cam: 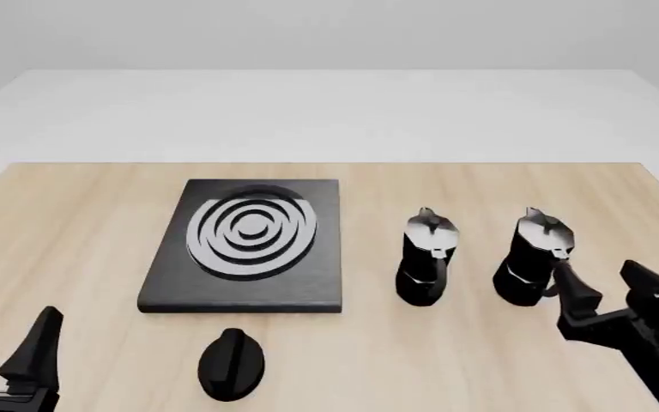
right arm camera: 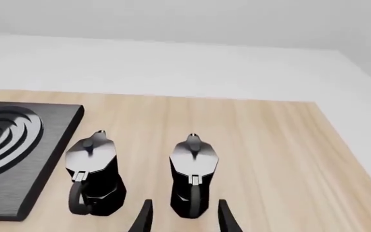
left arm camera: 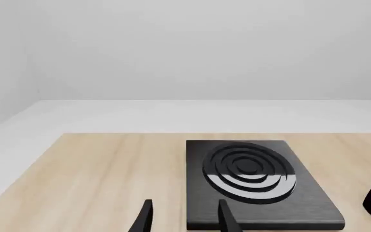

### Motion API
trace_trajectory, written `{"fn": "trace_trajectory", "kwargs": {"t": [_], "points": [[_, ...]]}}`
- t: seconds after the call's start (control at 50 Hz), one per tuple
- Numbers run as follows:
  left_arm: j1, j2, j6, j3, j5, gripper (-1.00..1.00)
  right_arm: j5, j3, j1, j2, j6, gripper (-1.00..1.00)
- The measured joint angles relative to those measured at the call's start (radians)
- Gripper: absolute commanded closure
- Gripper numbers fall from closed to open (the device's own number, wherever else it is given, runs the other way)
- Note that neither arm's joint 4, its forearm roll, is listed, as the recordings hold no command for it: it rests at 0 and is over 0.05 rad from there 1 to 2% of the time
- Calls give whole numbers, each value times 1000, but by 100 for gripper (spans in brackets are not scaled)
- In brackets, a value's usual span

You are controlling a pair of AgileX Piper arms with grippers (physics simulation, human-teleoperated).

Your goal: Put the right moka pot on the stove.

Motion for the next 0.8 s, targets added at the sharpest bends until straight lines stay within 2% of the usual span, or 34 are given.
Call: {"fn": "trace_trajectory", "kwargs": {"t": [0.42, 0.8], "points": [[0, 0, 0, 0, 0, -100, -247, 15, -17, 300, -25, -100], [0, 0, 0, 0, 0, -100, -362, 6, -33, 462, -25, -100]]}}
